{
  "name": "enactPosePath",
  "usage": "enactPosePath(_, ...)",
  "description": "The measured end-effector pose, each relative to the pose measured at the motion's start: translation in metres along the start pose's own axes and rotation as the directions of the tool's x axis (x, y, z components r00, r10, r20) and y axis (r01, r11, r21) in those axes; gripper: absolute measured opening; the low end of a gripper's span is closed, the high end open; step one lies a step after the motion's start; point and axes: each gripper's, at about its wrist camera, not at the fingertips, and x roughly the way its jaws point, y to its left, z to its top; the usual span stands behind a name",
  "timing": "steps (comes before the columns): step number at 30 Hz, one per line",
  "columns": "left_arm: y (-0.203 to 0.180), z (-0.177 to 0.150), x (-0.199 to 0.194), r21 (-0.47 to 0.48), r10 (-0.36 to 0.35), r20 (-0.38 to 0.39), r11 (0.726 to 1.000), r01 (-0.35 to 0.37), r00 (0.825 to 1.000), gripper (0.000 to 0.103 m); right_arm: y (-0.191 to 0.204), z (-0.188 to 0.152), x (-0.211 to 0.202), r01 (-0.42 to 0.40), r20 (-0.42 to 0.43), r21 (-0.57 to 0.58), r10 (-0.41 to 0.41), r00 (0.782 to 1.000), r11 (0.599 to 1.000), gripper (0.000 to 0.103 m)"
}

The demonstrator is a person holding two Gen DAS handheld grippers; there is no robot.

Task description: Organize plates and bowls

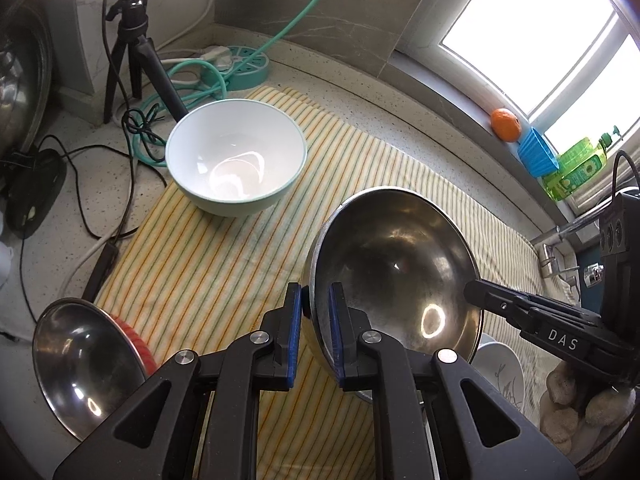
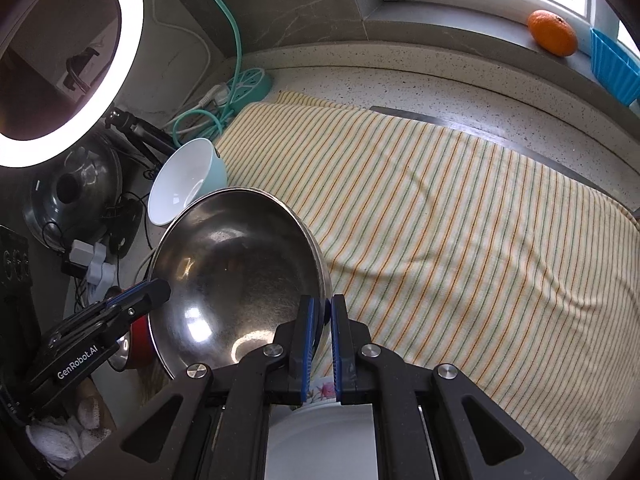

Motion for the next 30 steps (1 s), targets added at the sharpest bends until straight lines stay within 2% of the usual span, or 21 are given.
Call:
enactPosePath(16,-0.018,0.008,0.015,0.037,0.001,0.002,0.999,-0.001,1.000,0.012,-0.022,0.002,-0.002,0.029,0.013,0.051,-0.029,0.999,0.998,0.008)
enactPosePath(30,-0.019,0.011,0.020,0.053,0.012,-0.006,0.999,-0.012,1.000,0.012,-0.020,0.003,0.000,0.038,0.002,0.031,-0.038,0.999,0.999,0.008)
